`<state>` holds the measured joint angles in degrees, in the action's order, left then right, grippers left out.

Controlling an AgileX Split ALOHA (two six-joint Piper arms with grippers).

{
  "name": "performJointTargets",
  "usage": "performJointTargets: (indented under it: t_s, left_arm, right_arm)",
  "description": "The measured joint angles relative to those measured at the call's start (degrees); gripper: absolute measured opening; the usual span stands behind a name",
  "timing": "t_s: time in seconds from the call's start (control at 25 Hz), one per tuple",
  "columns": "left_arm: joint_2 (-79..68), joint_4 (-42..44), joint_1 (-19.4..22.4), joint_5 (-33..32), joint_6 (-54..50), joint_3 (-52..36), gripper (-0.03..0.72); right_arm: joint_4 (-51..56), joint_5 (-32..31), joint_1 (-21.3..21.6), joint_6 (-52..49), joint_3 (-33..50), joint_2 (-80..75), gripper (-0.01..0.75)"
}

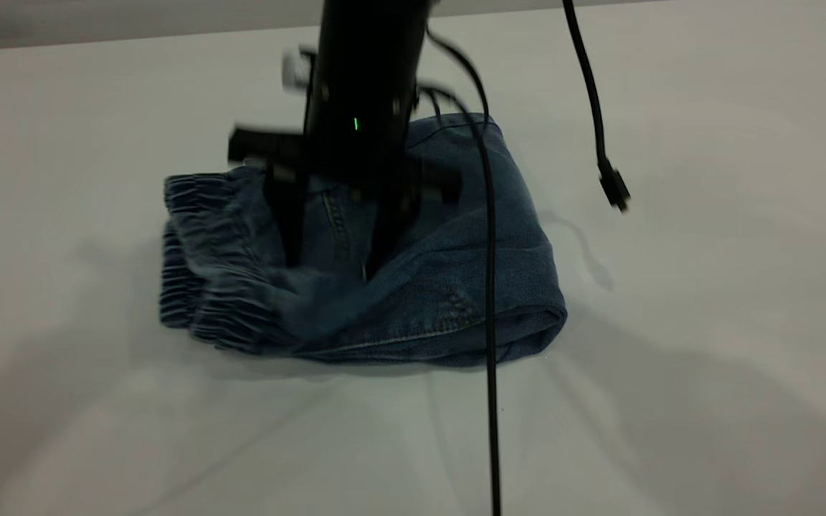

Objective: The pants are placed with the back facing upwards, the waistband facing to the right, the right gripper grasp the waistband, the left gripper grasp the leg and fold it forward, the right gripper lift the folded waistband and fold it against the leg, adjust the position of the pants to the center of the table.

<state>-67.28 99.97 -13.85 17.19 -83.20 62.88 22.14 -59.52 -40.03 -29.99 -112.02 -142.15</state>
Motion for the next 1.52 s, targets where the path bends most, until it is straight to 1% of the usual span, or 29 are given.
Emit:
performJointTargets:
  t_s: [0.08, 0.2, 0.36, 0.52, 0.64, 0.76, 0.92, 1.28, 1.52]
  left_arm:
    - [0.0, 0.0, 0.0, 0.0, 0.0, 0.0, 0.239]
    - [0.0, 0.0, 0.0, -0.1, 0.0, 0.0, 0.239]
    - [0.4, 0.0, 0.0, 1.0, 0.0, 0.0, 0.239]
    - [2.4, 0.0, 0.0, 3.7, -0.7, 0.0, 0.239]
    - [4.5, 0.1, 0.0, 3.3, -2.8, -0.6, 0.239]
    - [7.3, 0.1, 0.0, 5.3, -3.2, -1.9, 0.239]
    - [12.4, 0.1, 0.0, 9.1, -6.1, -4.3, 0.239]
    - [27.6, 0.1, 0.0, 9.3, -6.8, -11.5, 0.239]
    - [38.8, 0.0, 0.0, 11.1, -6.7, -18.3, 0.239]
  right_arm:
    - [-2.6, 0.5, 0.0, -1.2, -1.8, 2.4, 0.405]
    - [-6.7, -2.7, 0.0, -0.8, -4.7, 5.8, 0.405]
    - [-11.9, -5.2, 0.0, 3.1, -7.7, 10.5, 0.405]
    - [-16.0, -7.1, 0.0, 8.3, -7.8, 15.6, 0.405]
    - [-18.0, -8.8, 0.0, 12.9, -7.8, 20.1, 0.405]
    - [-18.1, -11.0, 0.0, 17.3, -7.8, 24.6, 0.405]
    - [-18.5, -10.8, 0.0, 22.1, -7.8, 32.1, 0.405]
    - [-18.6, -10.8, 0.0, 29.1, -7.8, 51.2, 0.405]
    - [-12.7, -10.6, 0.0, 31.5, -7.5, 62.7, 0.405]
